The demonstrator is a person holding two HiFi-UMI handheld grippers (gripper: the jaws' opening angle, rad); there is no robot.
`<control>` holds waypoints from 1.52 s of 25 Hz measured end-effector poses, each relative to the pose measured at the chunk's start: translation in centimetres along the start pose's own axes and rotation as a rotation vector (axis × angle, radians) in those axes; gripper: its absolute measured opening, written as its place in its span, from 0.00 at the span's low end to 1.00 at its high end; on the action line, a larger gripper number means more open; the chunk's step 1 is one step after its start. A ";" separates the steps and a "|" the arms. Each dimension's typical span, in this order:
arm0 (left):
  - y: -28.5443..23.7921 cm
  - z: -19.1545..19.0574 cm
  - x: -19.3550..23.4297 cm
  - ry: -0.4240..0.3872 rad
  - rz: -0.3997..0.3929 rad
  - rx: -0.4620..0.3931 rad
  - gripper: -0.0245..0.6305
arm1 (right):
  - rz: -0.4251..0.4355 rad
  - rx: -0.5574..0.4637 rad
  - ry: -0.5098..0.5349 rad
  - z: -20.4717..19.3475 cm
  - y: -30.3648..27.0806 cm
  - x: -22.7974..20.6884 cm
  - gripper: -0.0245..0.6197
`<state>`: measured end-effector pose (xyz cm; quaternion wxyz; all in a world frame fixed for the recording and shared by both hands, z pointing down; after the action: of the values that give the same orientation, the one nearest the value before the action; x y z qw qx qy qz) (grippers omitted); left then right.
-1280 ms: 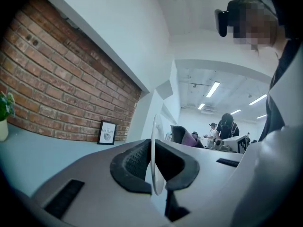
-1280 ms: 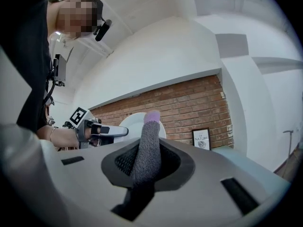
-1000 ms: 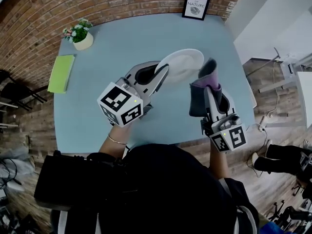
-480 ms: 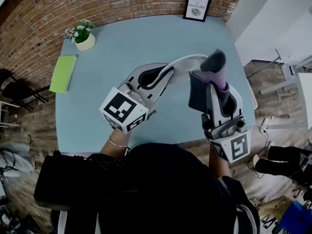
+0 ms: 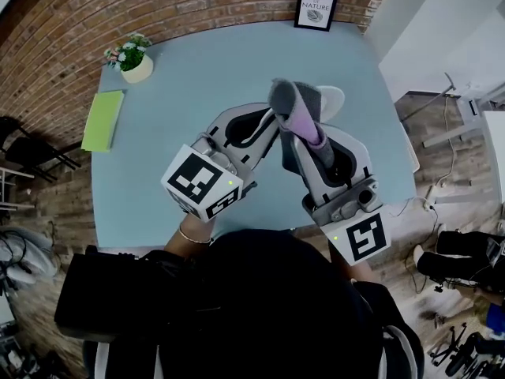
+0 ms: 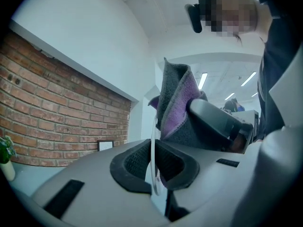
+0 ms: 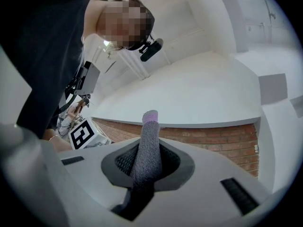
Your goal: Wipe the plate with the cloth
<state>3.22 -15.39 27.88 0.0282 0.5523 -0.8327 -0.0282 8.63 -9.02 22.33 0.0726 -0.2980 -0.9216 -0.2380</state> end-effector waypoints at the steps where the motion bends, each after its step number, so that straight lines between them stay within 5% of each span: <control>1: 0.0 0.2 -0.2 0.003 -0.005 -0.007 0.07 | 0.006 0.011 0.012 -0.2 -0.2 0.3 0.10; 8: -0.2 0.7 -1.0 -0.010 -0.013 -0.006 0.07 | 0.004 0.069 0.081 -1.9 -0.8 0.7 0.10; 38: -0.6 1.9 -2.0 -0.024 -0.047 -0.019 0.07 | -0.259 0.189 0.159 -4.0 2.5 -6.7 0.10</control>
<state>4.42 -13.74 25.89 0.0228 0.5709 -0.8195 -0.0432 15.48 -12.66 24.97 0.1418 -0.1491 -0.9618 -0.1806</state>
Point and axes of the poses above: the fingertips, and each gripper's own axes: y backward along the fingers, x to its left, z out of its top, the point moved 3 cm from there along y, backward along the fingers, and after that the axes turned 9 degrees about -z, right-handed, at the moved point
